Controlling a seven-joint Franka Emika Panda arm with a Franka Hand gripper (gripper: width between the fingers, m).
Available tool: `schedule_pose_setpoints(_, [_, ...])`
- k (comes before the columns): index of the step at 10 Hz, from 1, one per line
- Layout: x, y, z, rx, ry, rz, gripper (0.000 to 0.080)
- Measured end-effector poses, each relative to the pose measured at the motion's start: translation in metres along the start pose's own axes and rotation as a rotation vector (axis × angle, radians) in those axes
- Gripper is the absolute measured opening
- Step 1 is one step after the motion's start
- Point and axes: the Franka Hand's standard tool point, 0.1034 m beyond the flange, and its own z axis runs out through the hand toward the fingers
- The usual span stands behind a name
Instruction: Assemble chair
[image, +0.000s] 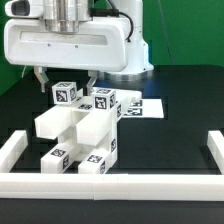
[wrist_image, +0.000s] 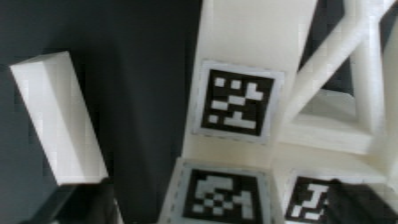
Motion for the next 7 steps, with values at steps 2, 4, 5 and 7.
schedule_pose_setpoints(2, [0.0000, 0.0000, 0.0000, 0.000, 0.000, 0.000, 0.0643])
schedule_pose_setpoints(4, [0.0000, 0.0000, 0.0000, 0.000, 0.000, 0.000, 0.0648])
schedule_pose_setpoints(5, [0.0000, 0.0000, 0.0000, 0.000, 0.000, 0.000, 0.0649])
schedule_pose_setpoints(7, [0.0000, 0.0000, 0.0000, 0.000, 0.000, 0.000, 0.0649])
